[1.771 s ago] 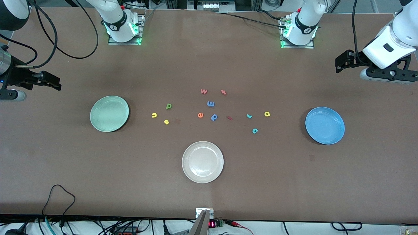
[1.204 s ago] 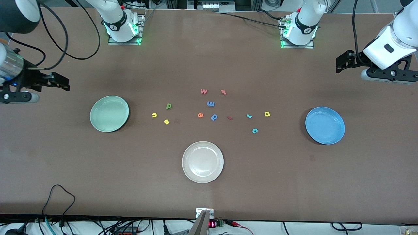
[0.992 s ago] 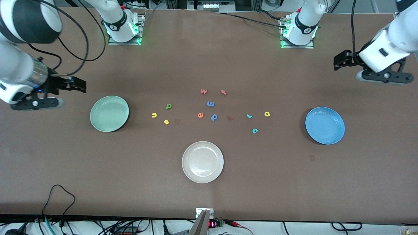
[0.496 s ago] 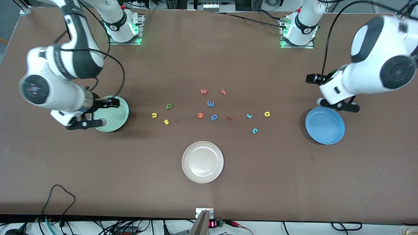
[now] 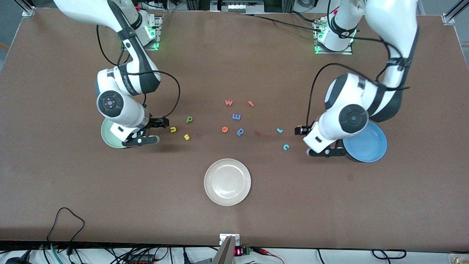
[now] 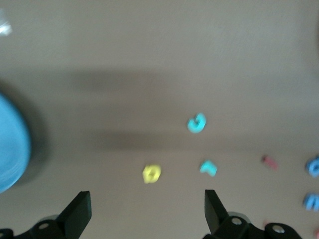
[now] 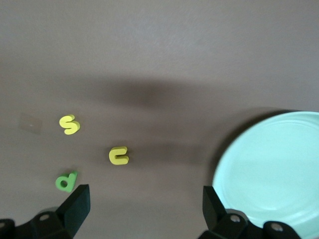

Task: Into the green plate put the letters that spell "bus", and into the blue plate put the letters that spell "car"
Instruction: 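Grasp the yellow c with the right gripper while the left gripper grasps teal c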

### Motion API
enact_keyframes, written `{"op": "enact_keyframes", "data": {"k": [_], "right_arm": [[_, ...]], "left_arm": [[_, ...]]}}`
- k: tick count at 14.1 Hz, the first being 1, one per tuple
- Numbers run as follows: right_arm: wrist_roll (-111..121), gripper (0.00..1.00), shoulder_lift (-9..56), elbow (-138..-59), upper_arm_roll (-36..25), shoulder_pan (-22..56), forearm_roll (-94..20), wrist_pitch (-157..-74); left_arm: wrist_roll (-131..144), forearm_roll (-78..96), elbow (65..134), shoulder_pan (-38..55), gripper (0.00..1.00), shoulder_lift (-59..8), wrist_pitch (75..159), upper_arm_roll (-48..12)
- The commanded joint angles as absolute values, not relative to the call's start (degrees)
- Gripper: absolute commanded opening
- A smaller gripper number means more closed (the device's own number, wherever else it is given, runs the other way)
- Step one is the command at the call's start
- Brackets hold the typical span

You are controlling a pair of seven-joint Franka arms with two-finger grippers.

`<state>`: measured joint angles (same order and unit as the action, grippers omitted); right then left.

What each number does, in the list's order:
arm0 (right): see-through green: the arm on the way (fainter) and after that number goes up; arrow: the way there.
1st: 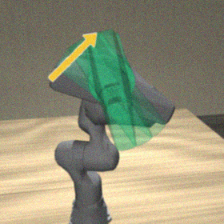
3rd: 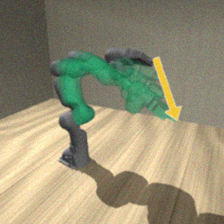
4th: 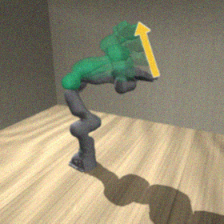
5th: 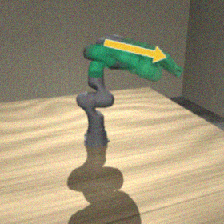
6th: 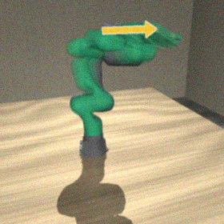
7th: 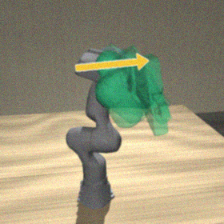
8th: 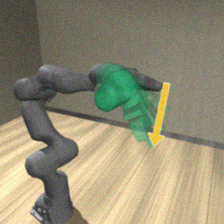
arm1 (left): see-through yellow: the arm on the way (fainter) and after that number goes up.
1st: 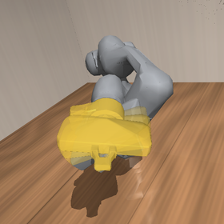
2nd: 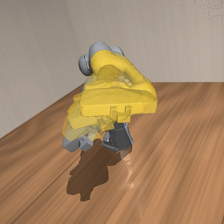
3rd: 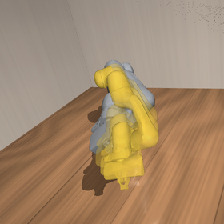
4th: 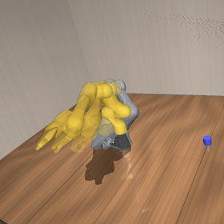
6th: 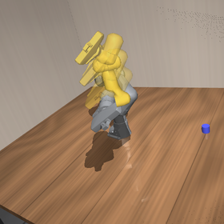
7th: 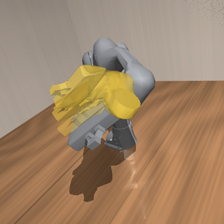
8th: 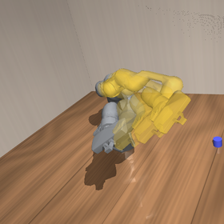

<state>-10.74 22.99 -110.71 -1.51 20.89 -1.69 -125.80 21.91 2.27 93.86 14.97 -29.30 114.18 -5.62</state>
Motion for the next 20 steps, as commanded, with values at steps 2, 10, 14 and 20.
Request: {"op": "enact_keyframes", "data": {"k": [2,10,14,20], "right_arm": [[-10.37,0.81,24.34,-112.32,-1.67,24.43,-1.67,-129.54],[-6.07,0.69,28.03,-116.89,0.18,23.91,-1.41,-140.09],[-6.15,0.68,29.70,-116.72,0.18,24.08,-1.41,-141.68],[-6.33,0.65,31.64,-116.63,0.18,24.17,-1.41,-144.66]], "left_arm": [[24.77,2.03,100.97,18.27,1.00,-31.54,129.95,-5.10],[24.26,-1.23,101.43,20.83,0.64,-38.40,140.35,-5.10],[24.17,-4.04,101.60,20.65,0.59,-39.11,141.50,-5.10],[24.17,-9.22,100.90,20.83,0.16,-39.90,141.59,-5.19]]}}
